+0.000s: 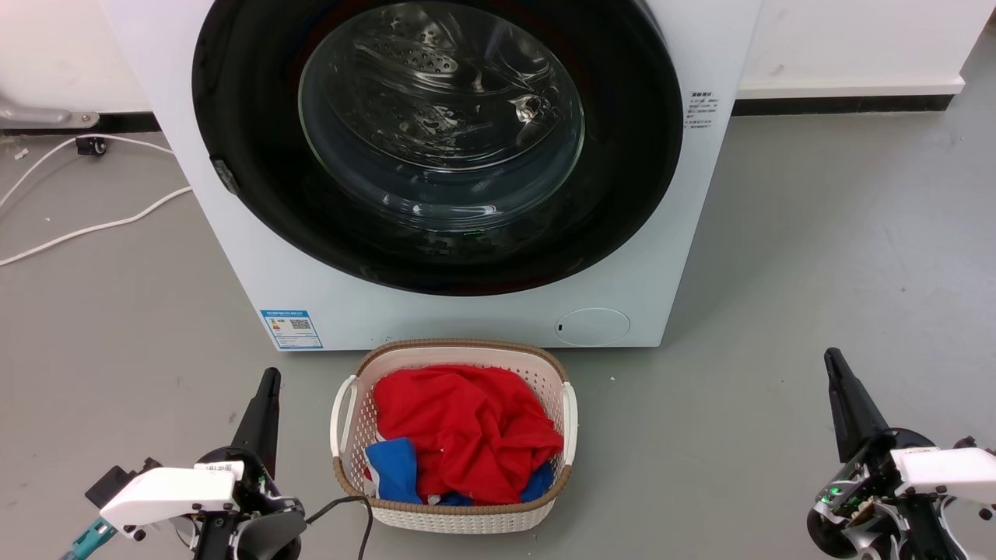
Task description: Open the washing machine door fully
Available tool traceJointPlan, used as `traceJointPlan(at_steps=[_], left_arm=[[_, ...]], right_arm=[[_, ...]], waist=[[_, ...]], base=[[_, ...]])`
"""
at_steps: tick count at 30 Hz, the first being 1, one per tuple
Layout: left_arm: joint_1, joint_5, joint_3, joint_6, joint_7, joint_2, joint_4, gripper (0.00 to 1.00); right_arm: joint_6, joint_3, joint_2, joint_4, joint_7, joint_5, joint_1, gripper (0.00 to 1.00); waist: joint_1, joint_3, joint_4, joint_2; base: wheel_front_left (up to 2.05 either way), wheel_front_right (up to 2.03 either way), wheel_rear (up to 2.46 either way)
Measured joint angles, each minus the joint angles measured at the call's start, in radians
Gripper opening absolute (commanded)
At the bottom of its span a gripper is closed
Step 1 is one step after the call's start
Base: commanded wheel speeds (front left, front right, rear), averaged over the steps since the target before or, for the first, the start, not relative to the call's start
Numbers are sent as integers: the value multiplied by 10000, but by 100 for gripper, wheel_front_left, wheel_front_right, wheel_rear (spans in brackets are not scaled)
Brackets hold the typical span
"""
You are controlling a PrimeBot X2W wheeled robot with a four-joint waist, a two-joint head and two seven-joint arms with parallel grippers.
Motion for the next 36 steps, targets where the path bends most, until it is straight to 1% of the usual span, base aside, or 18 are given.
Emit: traceJointPlan(at_steps=[31, 32, 33, 34, 36], left_arm=[[-2, 12, 15, 0, 0, -8, 0, 0], [13, 10, 12, 2, 0, -10, 31, 100], [53, 8, 0, 8, 0, -19, 102, 0], [133, 8, -10, 12, 0, -38, 186, 100], [284, -10, -79, 13, -23, -56, 247, 100]], right_arm=[[0, -35, 27, 2, 15, -12, -2, 0], [0, -33, 27, 29, 12, -8, 13, 100], [0, -29, 31, 98, 10, -6, 58, 0], [-2, -21, 38, 186, 8, -6, 139, 100], [-8, -13, 48, 236, -2, -8, 300, 100]], waist=[[0, 0, 0, 0], [0, 0, 0, 0], [0, -1, 0, 0], [0, -1, 0, 0], [0, -1, -1, 0]], base=[[0, 0, 0], [0, 0, 0], [0, 0, 0], [0, 0, 0], [0, 0, 0]])
